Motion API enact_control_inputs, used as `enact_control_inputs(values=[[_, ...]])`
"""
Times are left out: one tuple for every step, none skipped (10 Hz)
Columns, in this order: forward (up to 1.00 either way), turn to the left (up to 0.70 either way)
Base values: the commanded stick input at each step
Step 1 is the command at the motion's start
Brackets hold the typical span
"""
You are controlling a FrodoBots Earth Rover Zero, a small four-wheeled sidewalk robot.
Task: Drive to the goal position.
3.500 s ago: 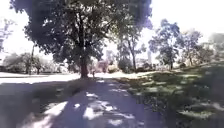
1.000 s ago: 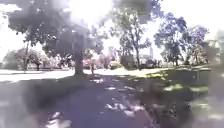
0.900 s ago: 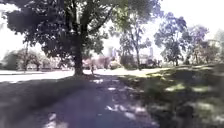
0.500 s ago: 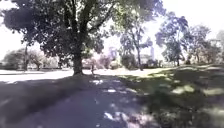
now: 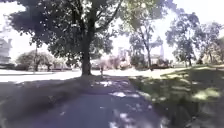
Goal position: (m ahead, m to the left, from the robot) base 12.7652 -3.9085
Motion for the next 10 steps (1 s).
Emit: enact_control_inputs(values=[[0.7,0.0],[0.7,0.0],[0.7,0.0],[0.7,0.0],[0.7,0.0],[0.7,0.0],[0.7,0.0],[0.7,-0.08],[0.7,-0.26],[0.7,-0.35]])
